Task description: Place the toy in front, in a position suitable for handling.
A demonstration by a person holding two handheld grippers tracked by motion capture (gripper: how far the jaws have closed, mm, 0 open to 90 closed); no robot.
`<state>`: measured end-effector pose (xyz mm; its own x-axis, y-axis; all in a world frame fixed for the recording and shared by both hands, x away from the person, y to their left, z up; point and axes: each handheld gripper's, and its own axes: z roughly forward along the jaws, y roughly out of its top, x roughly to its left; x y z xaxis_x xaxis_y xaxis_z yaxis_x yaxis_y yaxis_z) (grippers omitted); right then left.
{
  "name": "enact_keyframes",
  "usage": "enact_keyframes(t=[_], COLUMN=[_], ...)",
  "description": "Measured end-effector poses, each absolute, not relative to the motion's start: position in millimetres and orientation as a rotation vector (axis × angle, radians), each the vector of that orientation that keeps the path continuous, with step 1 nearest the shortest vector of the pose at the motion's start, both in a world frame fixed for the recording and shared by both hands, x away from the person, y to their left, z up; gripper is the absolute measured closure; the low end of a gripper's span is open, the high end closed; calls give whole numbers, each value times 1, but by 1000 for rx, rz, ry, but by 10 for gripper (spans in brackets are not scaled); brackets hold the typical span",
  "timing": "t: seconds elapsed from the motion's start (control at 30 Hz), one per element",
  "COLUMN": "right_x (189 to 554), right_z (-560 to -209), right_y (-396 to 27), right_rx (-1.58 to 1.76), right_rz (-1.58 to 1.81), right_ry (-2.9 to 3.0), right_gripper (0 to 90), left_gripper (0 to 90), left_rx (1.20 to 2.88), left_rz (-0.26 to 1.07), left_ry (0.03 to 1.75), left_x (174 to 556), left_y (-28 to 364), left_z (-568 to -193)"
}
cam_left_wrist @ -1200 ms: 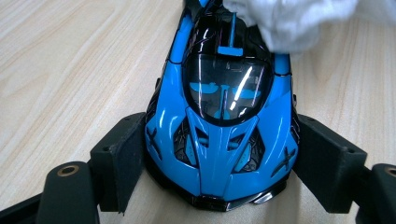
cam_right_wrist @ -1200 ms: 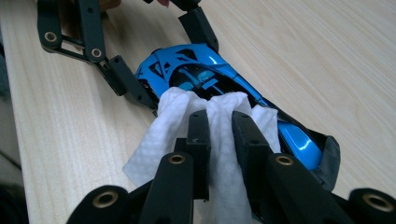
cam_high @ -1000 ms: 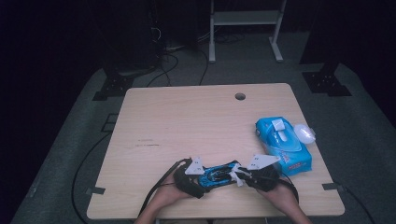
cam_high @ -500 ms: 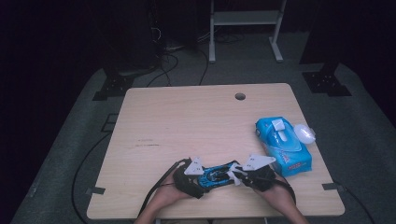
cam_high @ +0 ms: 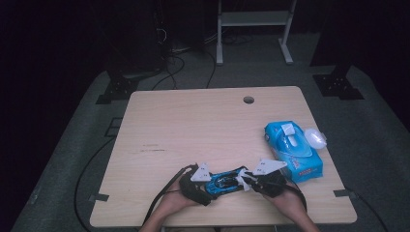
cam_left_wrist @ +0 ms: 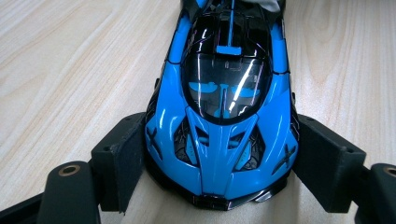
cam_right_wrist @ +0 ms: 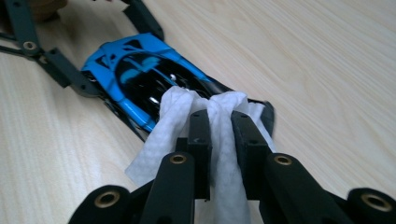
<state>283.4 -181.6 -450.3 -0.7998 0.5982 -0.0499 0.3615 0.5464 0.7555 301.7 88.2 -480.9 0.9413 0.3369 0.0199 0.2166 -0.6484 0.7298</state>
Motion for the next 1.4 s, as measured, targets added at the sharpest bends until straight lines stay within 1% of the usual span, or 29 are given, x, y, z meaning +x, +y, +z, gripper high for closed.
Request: enact_keyframes(t=[0.2,0.33,0.43,0.67,0.77,0.8,0.87,0.97,1.03,1.1,1.13,1.23,1.33,1.4], right_x=[279,271,271,277,274,270,266,270,272,274,273,272,273,276], right_z=[-451,-451,-451,-450,-450,-451,-451,-450,-450,-450,-450,-450,-455,-455], right_y=[-173,-147,-141,-158,-153,-144,-135,-138,-141,-147,-147,-140,-118,-112], right_rx=[764,672,640,695,686,647,608,620,631,659,659,638,571,557], right_rz=[1113,1167,1164,1129,1140,1200,1177,1184,1176,1178,1176,1191,1216,1210], right_ry=[2476,2486,2485,2468,2473,2497,2512,2517,2509,2506,2507,2526,2587,2599], right_gripper=[787,787,787,787,787,786,787,787,787,787,787,786,787,787], left_gripper=[234,234,234,235,234,234,229,195,195,230,231,233,231,228], left_rx=[2288,2287,2287,2285,2282,2283,2291,2287,2283,2282,2288,2292,2292,2293], left_rz=[190,190,191,190,189,189,193,198,199,194,190,188,191,193], left_ry=[383,385,386,382,385,386,383,403,406,392,394,391,393,392], left_x=[302,302,302,302,302,302,302,302,302,301,302,302,302,302], left_y=[90,90,90,90,90,90,91,91,91,90,89,89,90,90], left_z=[-482,-482,-482,-482,-482,-482,-482,-483,-483,-482,-482,-481,-482,-481])
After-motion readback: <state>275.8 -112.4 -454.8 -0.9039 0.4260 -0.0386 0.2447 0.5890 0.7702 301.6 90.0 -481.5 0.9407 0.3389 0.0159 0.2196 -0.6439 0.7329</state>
